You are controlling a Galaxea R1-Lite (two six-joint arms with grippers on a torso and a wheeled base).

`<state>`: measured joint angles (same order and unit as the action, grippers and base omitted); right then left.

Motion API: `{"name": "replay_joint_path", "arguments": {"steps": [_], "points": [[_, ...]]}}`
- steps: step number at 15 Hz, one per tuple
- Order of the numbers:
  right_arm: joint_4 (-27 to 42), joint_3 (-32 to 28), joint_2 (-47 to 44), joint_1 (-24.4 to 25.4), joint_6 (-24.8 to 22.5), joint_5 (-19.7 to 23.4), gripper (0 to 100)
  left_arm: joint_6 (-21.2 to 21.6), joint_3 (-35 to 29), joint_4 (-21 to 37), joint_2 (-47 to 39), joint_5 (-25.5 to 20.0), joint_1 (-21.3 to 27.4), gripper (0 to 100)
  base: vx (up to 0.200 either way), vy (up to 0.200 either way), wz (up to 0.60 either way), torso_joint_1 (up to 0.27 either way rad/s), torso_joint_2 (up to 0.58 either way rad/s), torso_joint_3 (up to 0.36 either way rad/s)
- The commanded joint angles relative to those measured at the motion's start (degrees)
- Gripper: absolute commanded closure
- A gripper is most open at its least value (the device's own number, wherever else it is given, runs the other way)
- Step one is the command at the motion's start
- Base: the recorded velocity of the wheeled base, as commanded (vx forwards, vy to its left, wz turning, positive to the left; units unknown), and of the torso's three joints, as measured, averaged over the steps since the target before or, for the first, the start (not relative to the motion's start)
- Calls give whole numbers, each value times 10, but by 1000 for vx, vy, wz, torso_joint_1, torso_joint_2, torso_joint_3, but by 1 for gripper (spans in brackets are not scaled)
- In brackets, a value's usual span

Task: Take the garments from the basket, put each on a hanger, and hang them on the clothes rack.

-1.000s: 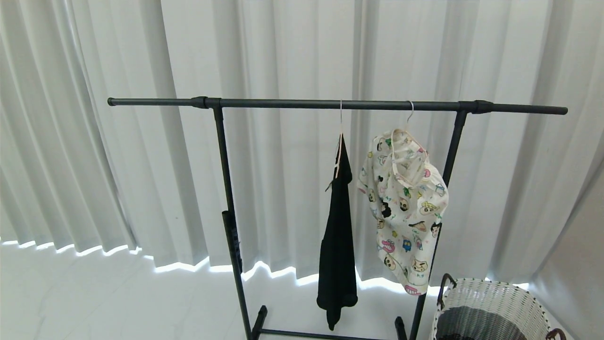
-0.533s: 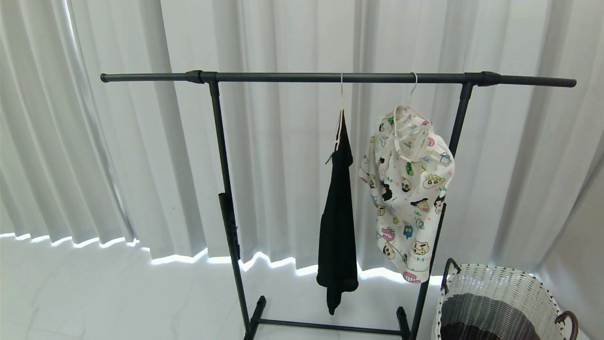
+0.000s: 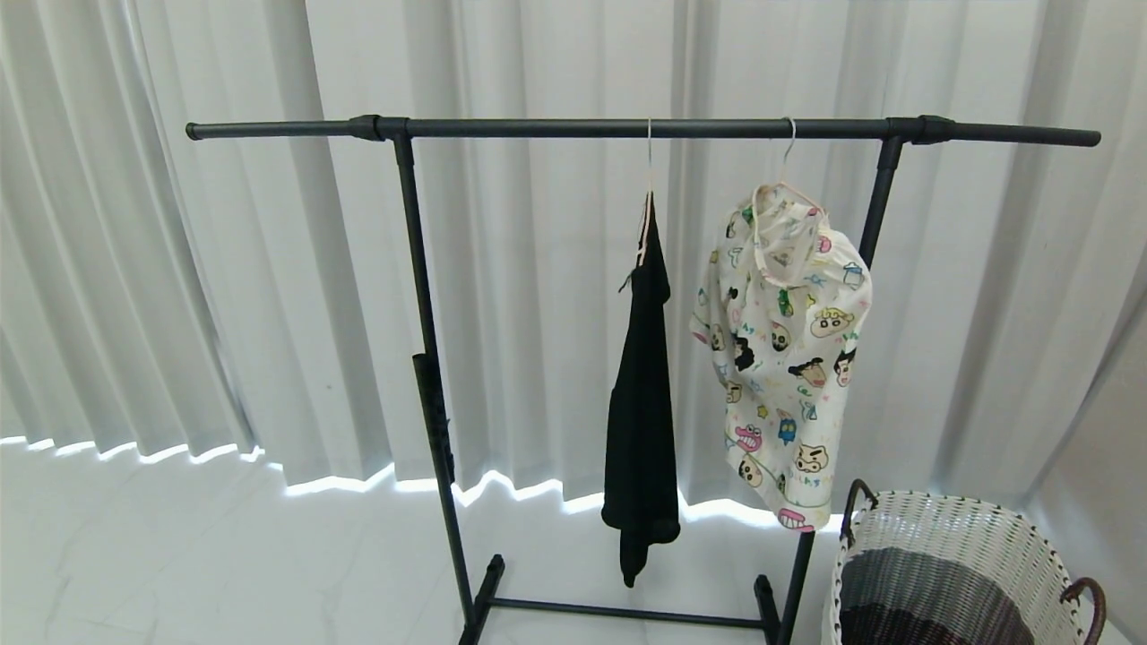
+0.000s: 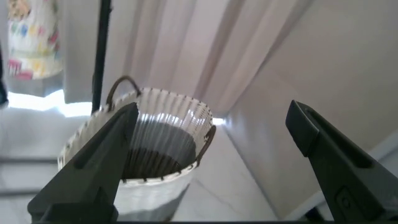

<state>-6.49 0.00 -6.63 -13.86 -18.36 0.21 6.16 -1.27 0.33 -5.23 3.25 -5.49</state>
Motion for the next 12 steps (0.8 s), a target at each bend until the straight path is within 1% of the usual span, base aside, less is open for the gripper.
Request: {"name": "replay_joint_path", "arguments": {"steps": [1,2,3,4,5,6,8,9,10,12], "points": [[3,0,5,11,0,28,0,-29,2,2,10,-63,36,0,0,0,0,0,0,0],[5,0,-1,31,2,51,0,-31,4,2,13,-105,57,0,0,0,0,0,0,0],[9,0,-2,45,7,69,0,-32,5,2,14,-111,72,0,0,0,0,0,0,0],[12,0,0,68,14,88,0,-32,5,2,15,-109,71,0,0,0,0,0,0,0],[17,0,12,83,28,122,0,-30,5,2,19,-105,67,0,0,0,0,0,0,0],[26,0,13,83,50,148,0,-30,5,2,41,-102,60,0,0,0,0,0,0,0],[29,0,13,83,101,146,0,-41,12,3,52,-97,55,0,0,0,0,0,0,0],[29,0,13,83,141,143,0,-41,12,3,52,-97,55,0,0,0,0,0,0,0],[29,0,13,83,160,124,0,-41,12,3,52,-97,55,0,0,0,0,0,0,0],[29,0,12,83,161,-4,0,-41,12,3,52,-97,55,0,0,0,0,0,0,0]]}}
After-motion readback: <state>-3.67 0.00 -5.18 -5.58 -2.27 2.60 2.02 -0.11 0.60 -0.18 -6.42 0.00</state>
